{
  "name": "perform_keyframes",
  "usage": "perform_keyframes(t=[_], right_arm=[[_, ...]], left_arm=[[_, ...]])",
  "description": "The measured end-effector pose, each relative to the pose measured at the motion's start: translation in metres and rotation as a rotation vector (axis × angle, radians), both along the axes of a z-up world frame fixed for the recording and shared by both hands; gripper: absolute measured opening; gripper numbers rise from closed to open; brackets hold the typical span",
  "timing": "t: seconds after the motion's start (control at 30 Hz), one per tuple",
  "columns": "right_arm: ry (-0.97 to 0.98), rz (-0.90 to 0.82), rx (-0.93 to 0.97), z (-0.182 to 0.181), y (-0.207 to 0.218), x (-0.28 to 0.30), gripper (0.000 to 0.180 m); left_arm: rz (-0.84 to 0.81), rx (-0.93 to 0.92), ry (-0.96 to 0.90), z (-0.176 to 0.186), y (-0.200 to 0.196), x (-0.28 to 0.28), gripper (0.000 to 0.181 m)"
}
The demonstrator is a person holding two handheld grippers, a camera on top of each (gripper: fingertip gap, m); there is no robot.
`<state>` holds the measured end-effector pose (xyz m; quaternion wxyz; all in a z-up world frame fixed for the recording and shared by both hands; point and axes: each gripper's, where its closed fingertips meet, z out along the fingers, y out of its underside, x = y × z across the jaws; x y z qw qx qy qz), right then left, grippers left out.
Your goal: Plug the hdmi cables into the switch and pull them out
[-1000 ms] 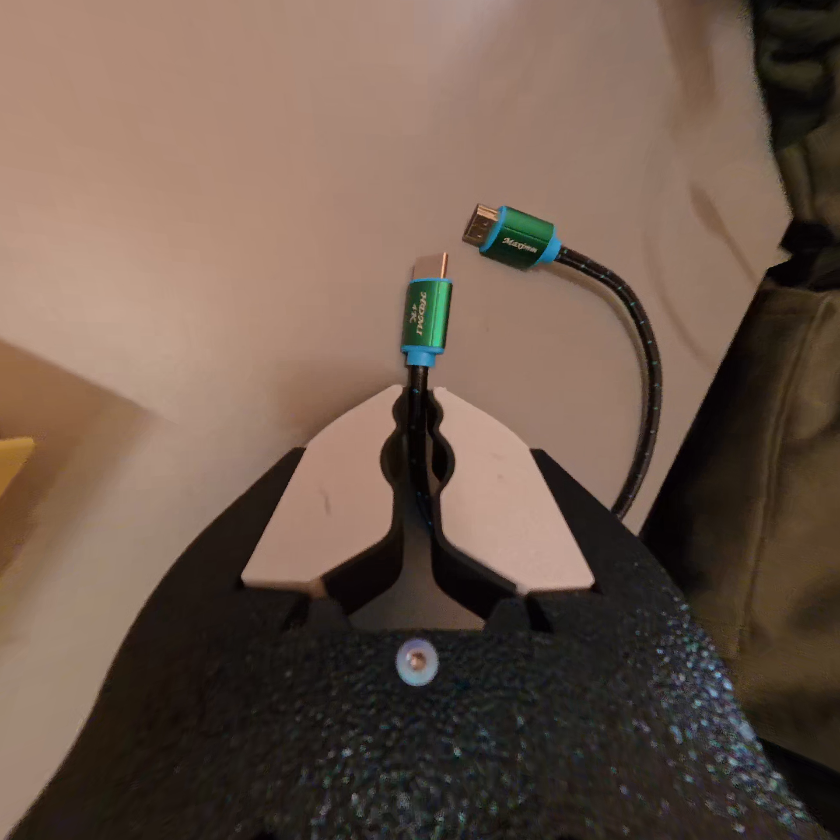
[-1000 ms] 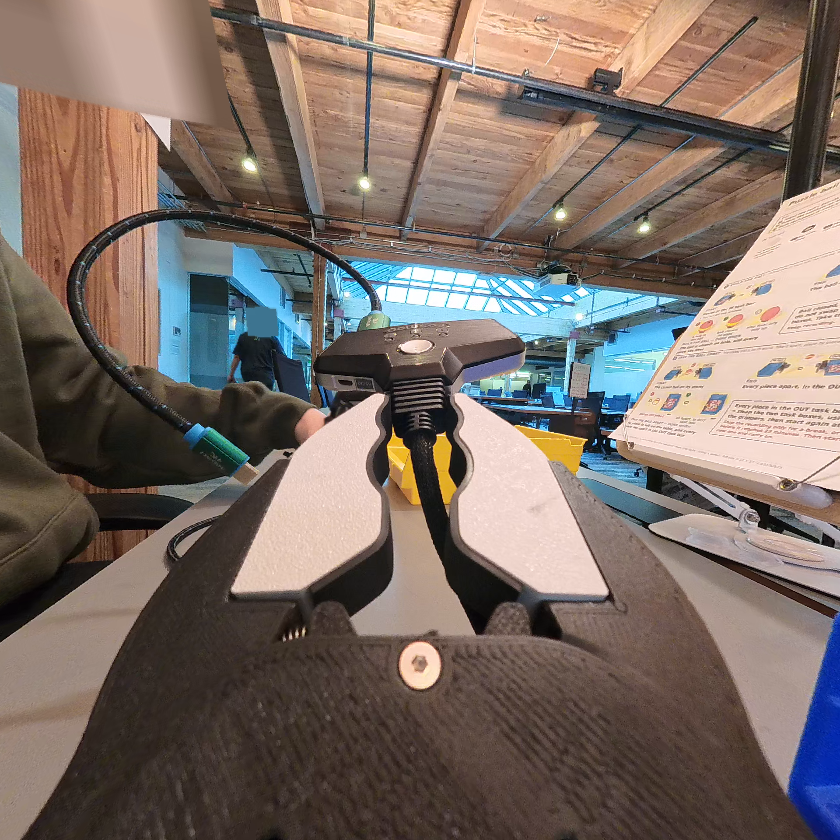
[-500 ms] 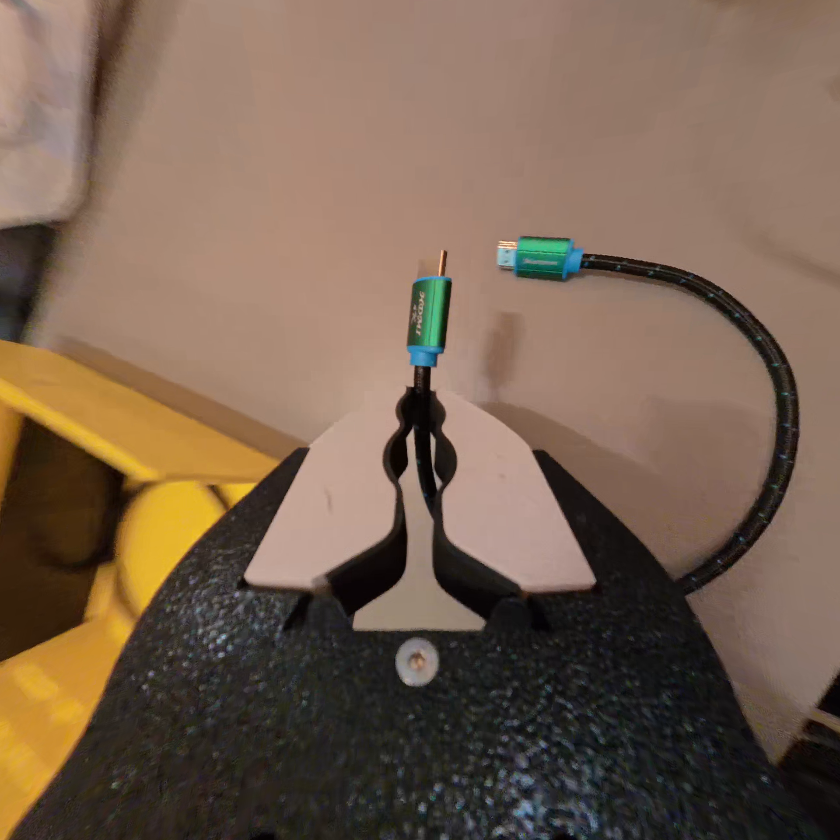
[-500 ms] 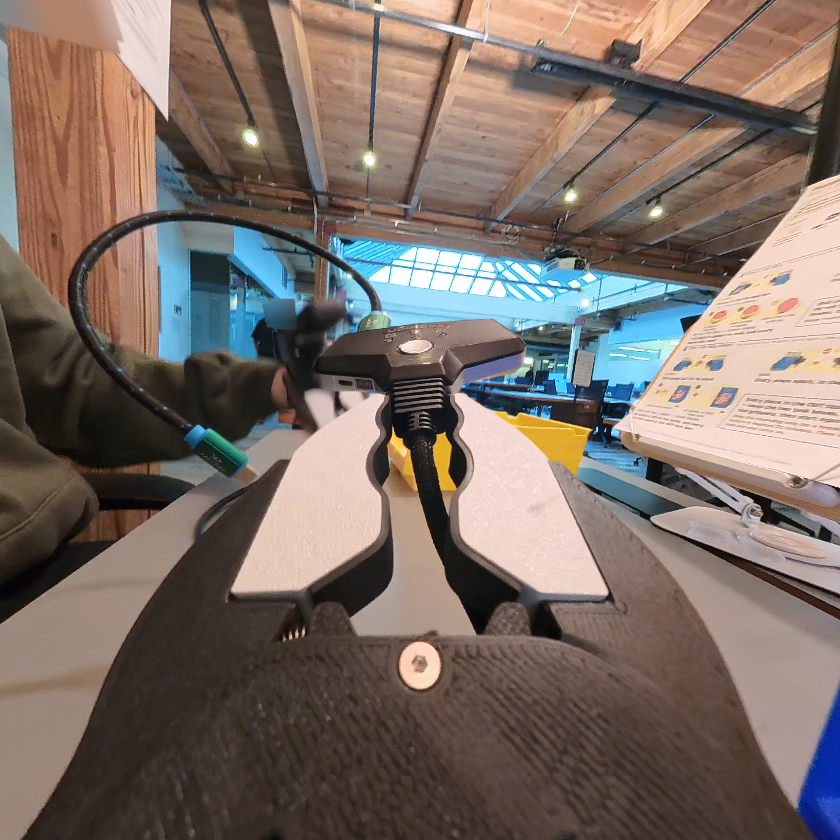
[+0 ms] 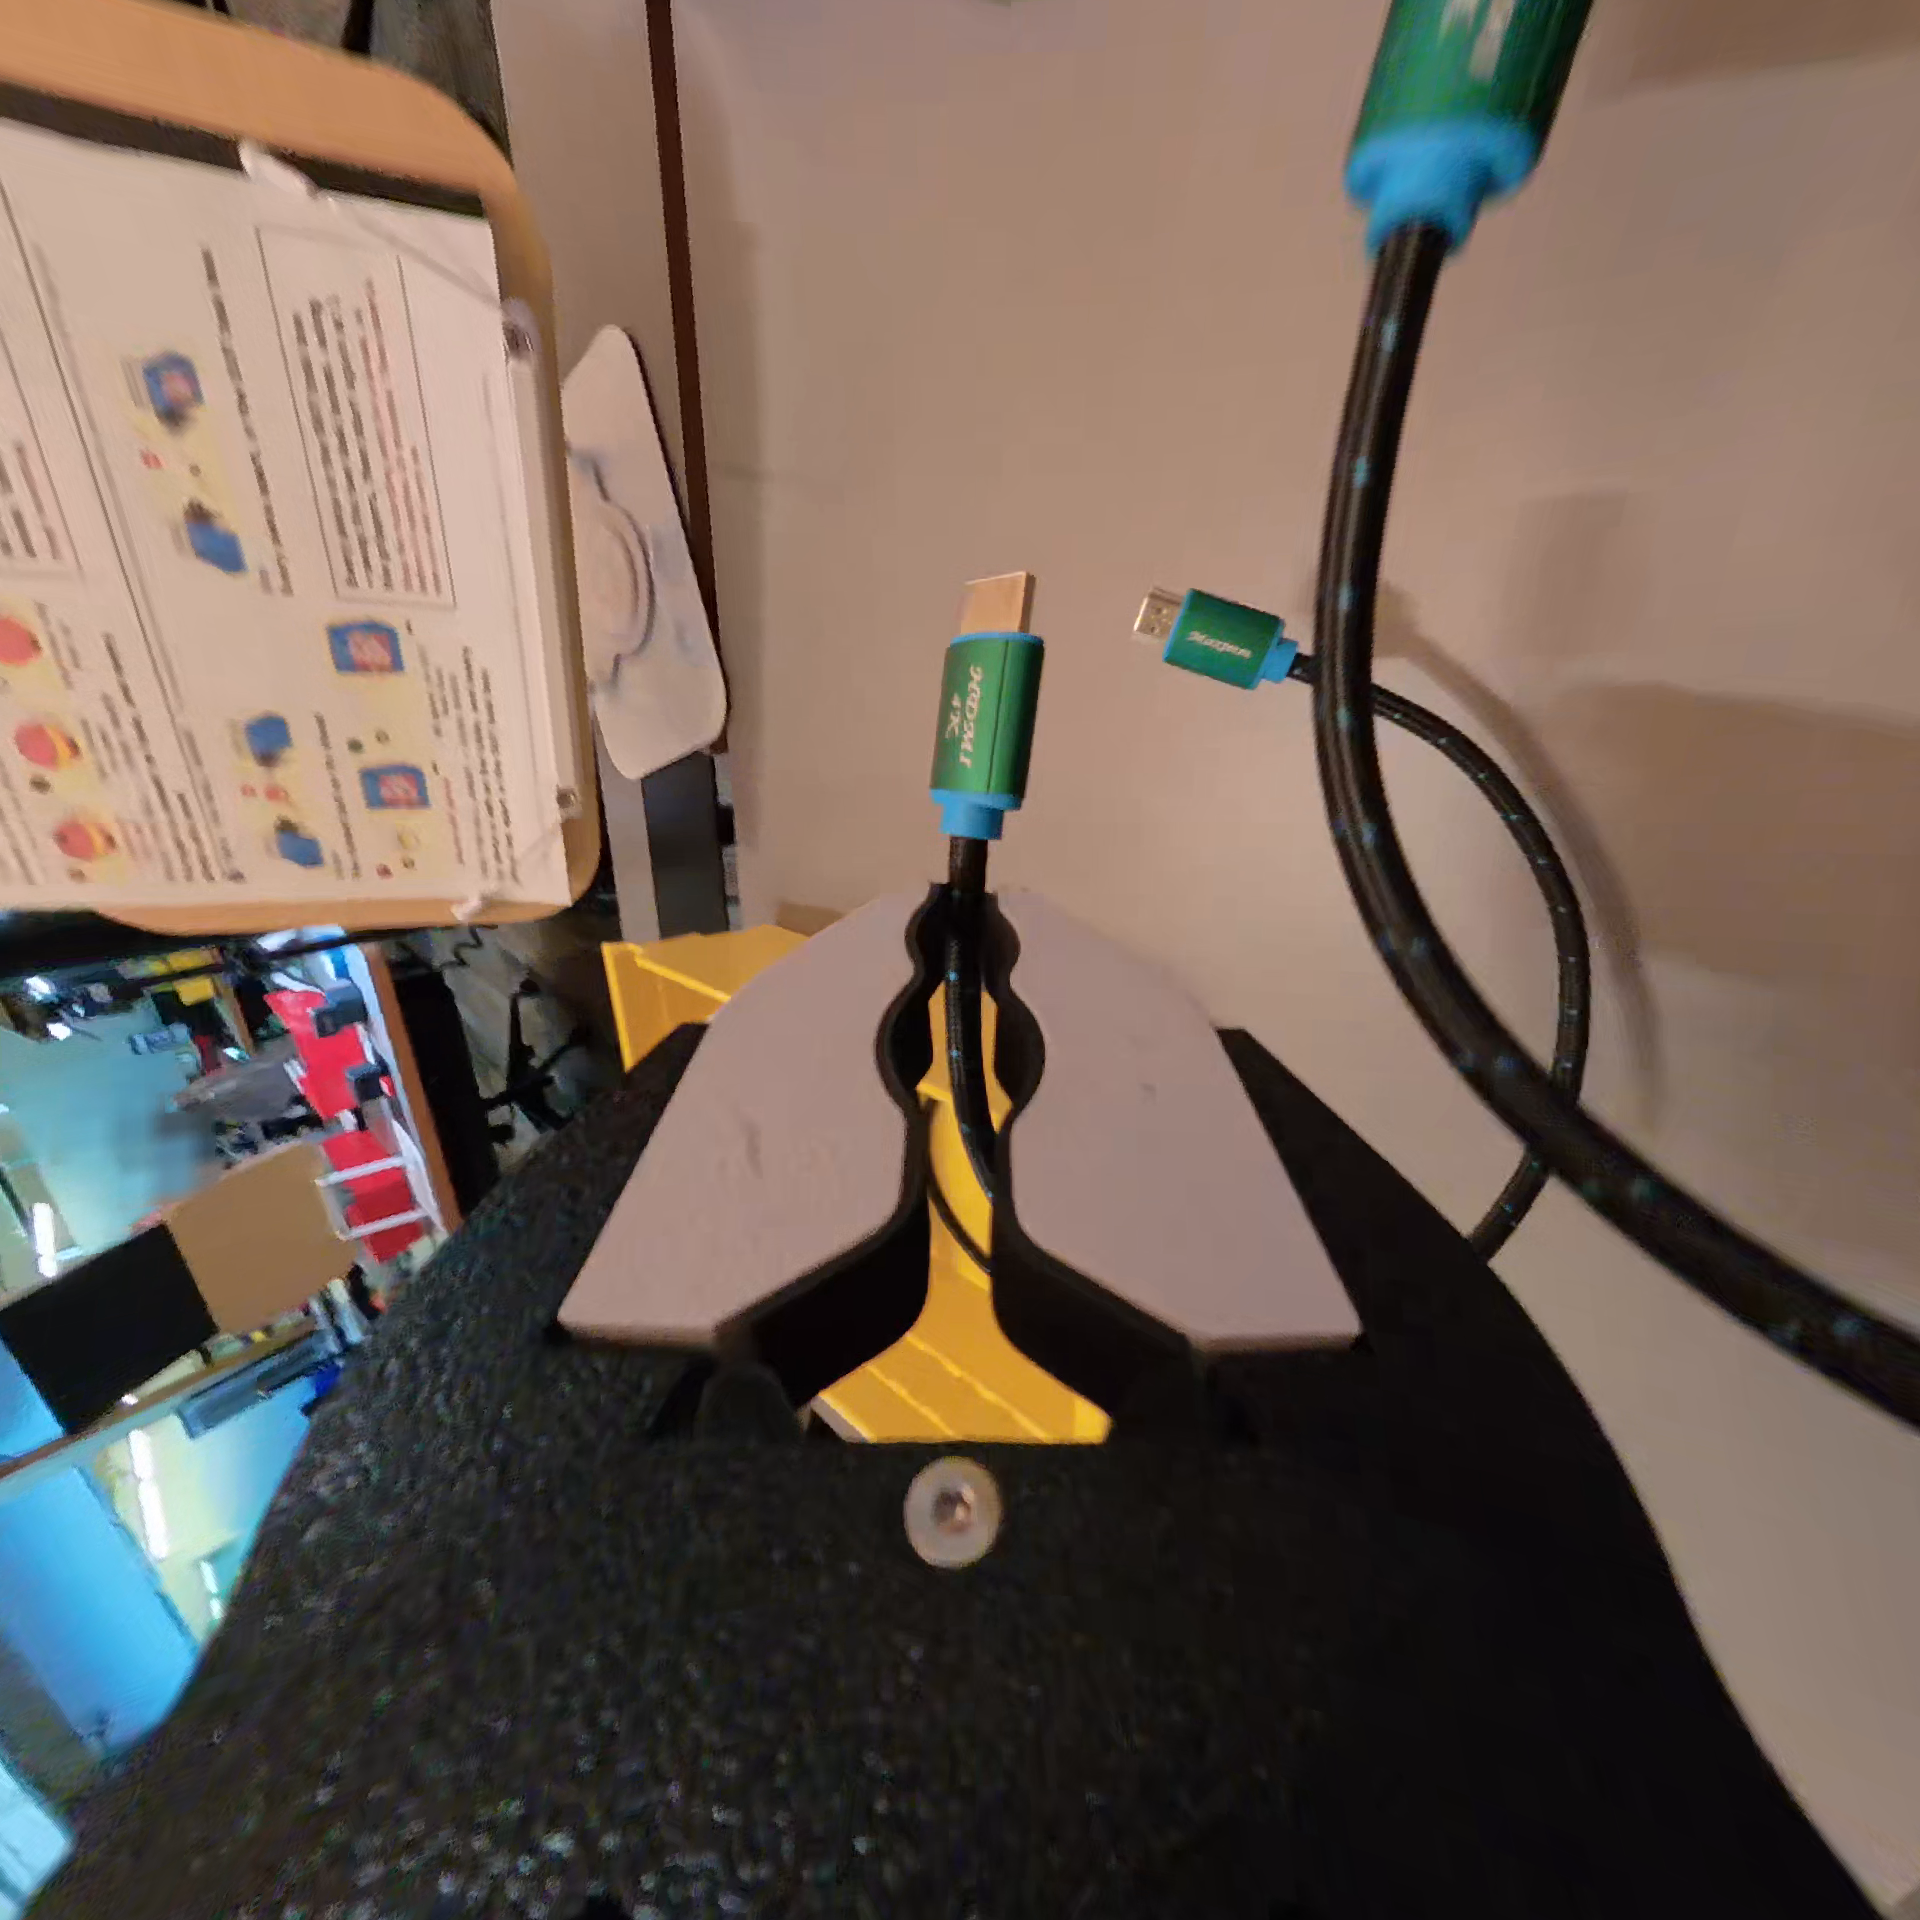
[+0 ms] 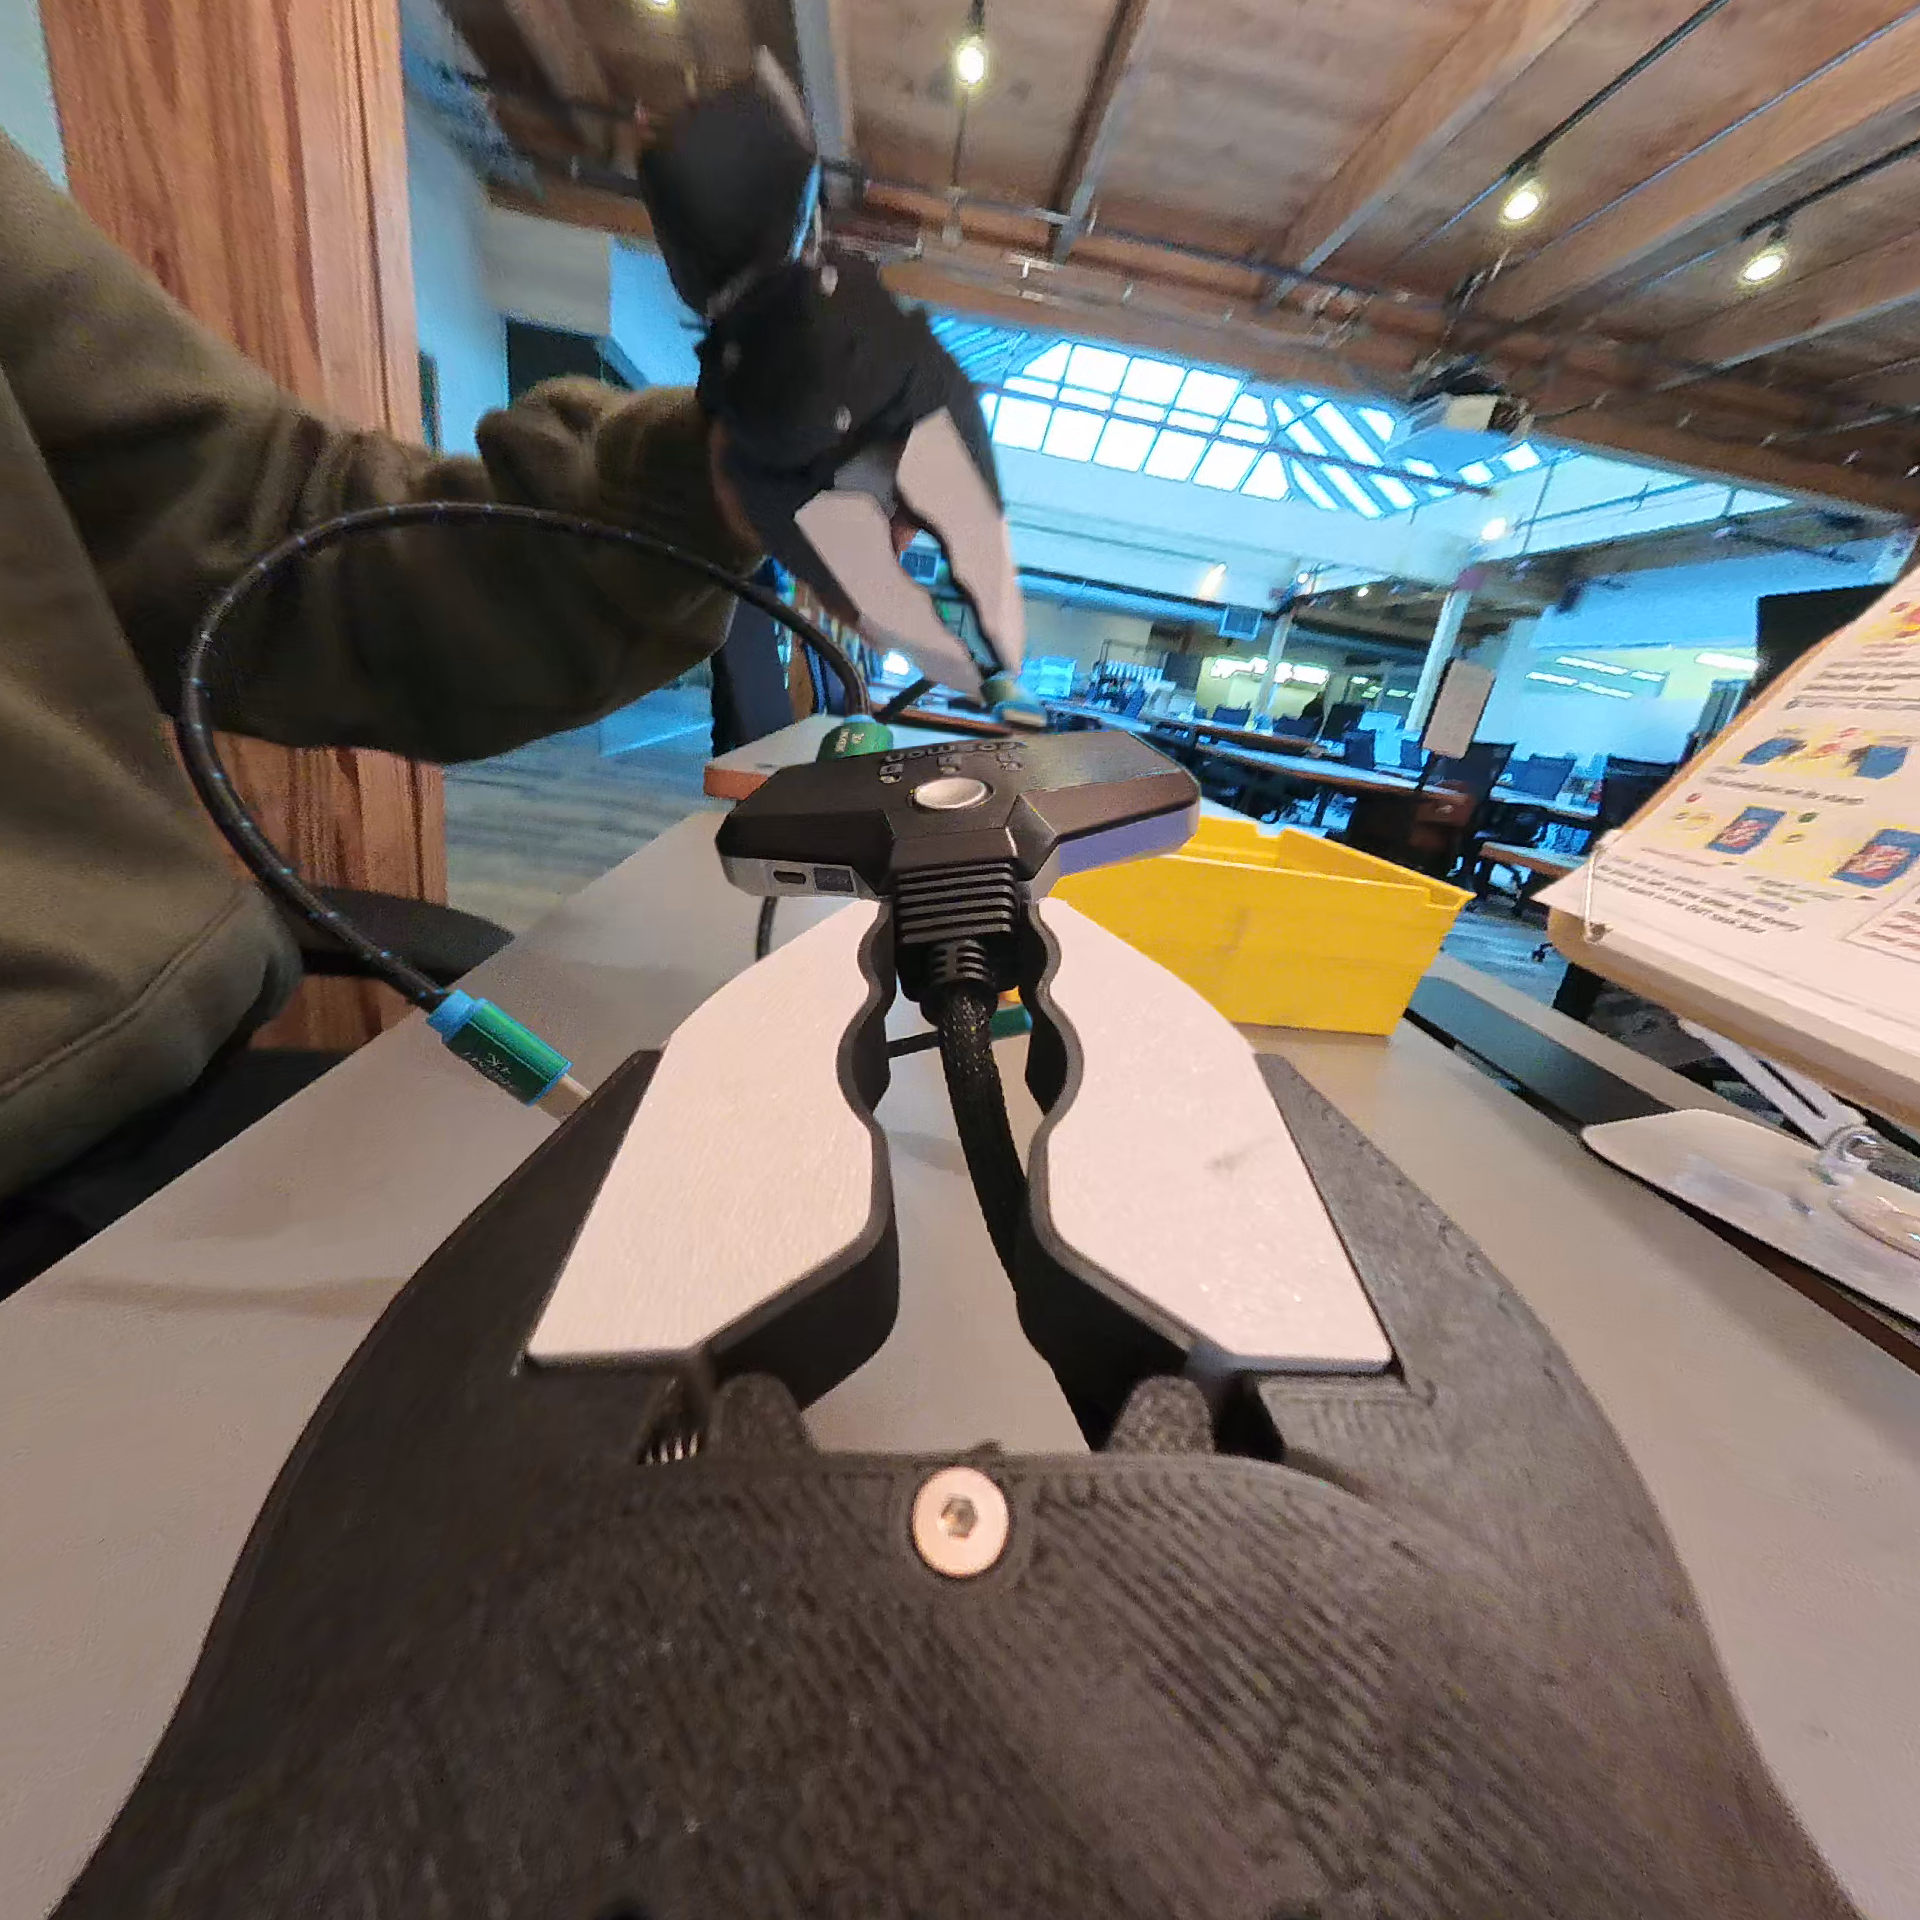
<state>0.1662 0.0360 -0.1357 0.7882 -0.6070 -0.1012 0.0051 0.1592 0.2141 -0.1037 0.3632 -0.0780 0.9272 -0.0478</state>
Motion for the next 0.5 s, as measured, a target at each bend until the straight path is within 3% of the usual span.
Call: perform_keyframes(t=[0.03,0.27,0.5], right_arm=[[0.002,0.002,-0.006,-0.001,0.001,0.000,0.022],[0.047,0.037,0.018,0.003,-0.003,0.003,0.022],[0.060,0.033,-0.027,-0.001,0.003,0.005,0.022]], left_arm=[[-0.023,0.008,0.011,0.000,-0.009,0.001,0.006],[-0.116,0.007,0.010,-0.010,-0.052,0.019,0.006],[-0.116,-0.030,-0.008,-0.012,-0.062,0.027,0.006]])
